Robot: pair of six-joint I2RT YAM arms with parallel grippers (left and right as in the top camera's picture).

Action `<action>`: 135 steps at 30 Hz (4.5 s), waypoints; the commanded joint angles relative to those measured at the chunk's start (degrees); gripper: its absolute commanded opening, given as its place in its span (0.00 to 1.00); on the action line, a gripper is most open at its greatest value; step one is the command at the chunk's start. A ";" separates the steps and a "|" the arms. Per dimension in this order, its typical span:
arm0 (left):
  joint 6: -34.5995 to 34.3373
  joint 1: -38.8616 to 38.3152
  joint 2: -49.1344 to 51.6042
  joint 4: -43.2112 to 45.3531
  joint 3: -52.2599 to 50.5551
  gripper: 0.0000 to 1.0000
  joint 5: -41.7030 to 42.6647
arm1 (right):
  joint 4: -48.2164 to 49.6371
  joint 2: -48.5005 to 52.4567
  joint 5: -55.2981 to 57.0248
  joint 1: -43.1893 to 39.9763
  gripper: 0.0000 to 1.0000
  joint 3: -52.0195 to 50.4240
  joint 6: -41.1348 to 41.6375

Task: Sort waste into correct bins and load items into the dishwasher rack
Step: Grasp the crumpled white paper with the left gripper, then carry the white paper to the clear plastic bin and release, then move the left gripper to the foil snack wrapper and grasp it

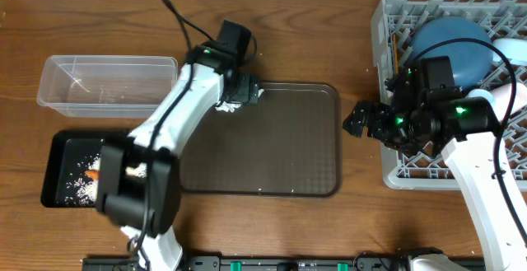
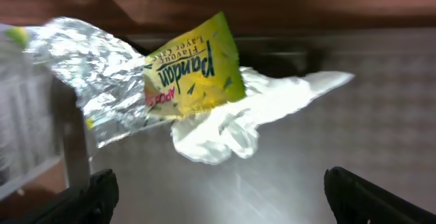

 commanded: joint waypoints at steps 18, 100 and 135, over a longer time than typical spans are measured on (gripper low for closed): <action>0.09 -4.07 10.58 3.41 1.09 0.89 -2.14 | 0.04 0.28 -0.04 0.70 0.99 -0.20 0.24; -41.05 24.04 -5.57 -0.85 0.50 0.83 -12.22 | 0.04 0.28 -0.04 0.70 0.99 -0.20 0.24; -30.56 -2.82 -13.33 -5.09 0.37 0.87 1.49 | 0.04 0.28 -0.04 0.70 0.99 -0.20 0.24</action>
